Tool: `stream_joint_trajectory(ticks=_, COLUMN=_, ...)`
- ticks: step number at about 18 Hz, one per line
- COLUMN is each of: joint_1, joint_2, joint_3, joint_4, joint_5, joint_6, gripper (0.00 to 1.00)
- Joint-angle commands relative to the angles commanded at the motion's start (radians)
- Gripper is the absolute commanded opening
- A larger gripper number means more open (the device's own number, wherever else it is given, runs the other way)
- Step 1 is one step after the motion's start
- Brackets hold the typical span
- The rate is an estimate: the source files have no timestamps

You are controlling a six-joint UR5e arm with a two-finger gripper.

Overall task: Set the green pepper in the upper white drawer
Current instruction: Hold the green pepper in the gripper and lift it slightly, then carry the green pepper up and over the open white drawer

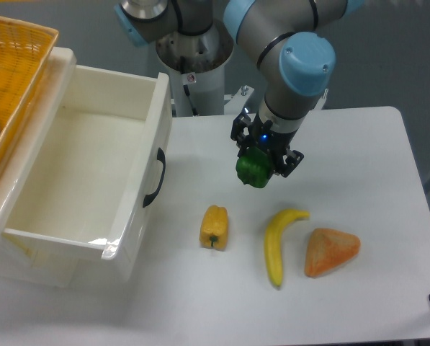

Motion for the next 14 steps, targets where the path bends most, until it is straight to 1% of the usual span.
stream_joint_trajectory(ticks=1, joint_1=-0.006, joint_2=0.0, joint_3=0.002, joint_4=-0.002, joint_5=-0.002, joint_6=-0.014, gripper=0.47)
stream_joint_trajectory(ticks=3, joint_1=-0.02, joint_2=0.005, joint_3=0.002, joint_4=-0.008, joint_5=-0.012, joint_6=-0.083, gripper=0.47)
stream_joint_trajectory(ticks=5, joint_1=-0.038, joint_2=0.017, joint_3=0.008, joint_4=-0.012, joint_5=-0.029, joint_6=-0.106, gripper=0.47)
stream_joint_trajectory(ticks=8, joint_1=-0.038, joint_2=0.046, joint_3=0.011, joint_4=-0.037, joint_5=-0.058, joint_6=-0.137, gripper=0.47)
stream_joint_trajectory(ticks=11, joint_1=-0.034, joint_2=0.075, joint_3=0.015, joint_4=-0.038, joint_5=-0.087, joint_6=-0.166, gripper=0.47)
stream_joint_trajectory(ticks=14, joint_1=-0.023, joint_2=0.112, joint_3=0.015, joint_4=-0.037, joint_5=-0.142, joint_6=-0.271, gripper=0.47)
